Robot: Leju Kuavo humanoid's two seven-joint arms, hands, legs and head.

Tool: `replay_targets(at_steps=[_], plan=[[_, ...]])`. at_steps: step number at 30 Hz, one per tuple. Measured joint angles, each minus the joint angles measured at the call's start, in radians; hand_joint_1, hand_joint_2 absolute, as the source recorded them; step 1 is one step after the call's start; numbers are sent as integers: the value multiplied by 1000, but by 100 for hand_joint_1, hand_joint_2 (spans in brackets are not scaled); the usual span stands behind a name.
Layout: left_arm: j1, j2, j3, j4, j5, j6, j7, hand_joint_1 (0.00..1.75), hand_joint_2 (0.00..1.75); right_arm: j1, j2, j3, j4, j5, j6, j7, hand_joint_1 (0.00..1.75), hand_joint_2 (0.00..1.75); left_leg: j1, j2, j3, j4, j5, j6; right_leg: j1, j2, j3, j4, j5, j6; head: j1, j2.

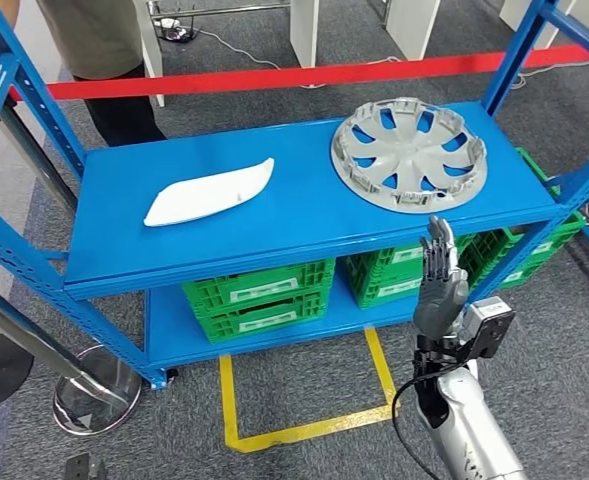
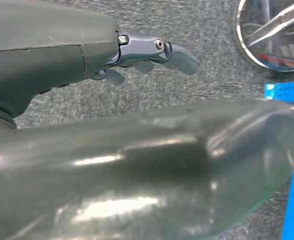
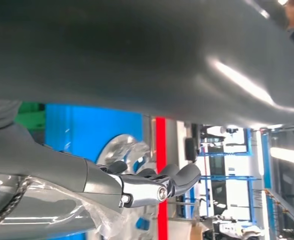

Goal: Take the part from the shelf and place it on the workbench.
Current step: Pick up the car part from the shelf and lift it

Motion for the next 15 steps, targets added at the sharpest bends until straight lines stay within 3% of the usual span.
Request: replay_targets(at_steps=[2,3,4,5,6,8,10,13,15], plan=[[-2,1,0,0,0,0,0,0,0,1,0,1,2,1,2,0,0,0,0,0,6,-1,-5,6,-2,0,-74,136,-50,8,2,0],[-2,1,0,0,0,0,0,0,0,2,0,2,4,1,2,0,0,0,0,0,8,0,-8,7,-4,0,-109,189,-60,12,2,0],[-1,1,0,0,0,0,0,0,0,3,0,2,6,1,2,0,0,0,0,0,12,0,-11,7,-4,0,-129,210,-52,14,2,0],[-1,0,0,0,0,0,0,0,0,4,0,3,7,1,2,0,0,0,1,-1,17,0,-15,6,-5,-1,-128,190,-22,15,2,0],[0,0,0,0,0,0,0,0,0,3,0,3,8,1,3,0,0,0,1,-1,24,1,-21,3,-7,-1,-108,133,22,15,2,0],[-1,0,0,0,0,0,0,0,0,3,0,4,9,1,4,0,0,0,0,-3,35,5,-33,-7,-8,-2,-49,5,85,13,2,0],[-2,1,0,0,0,0,0,0,0,2,0,5,10,1,5,1,0,0,-4,-3,37,9,-39,-16,-5,-1,-17,-51,92,1,2,0],[-3,1,0,0,0,0,0,0,0,2,0,5,10,1,6,0,0,0,-4,-2,36,14,-49,-29,-5,0,-10,-60,85,-20,0,0],[-3,1,0,0,0,0,0,0,0,-1,0,4,10,1,6,0,0,0,-2,-1,10,76,-86,-39,-9,-1,-2,-64,82,-33,-4,0]])
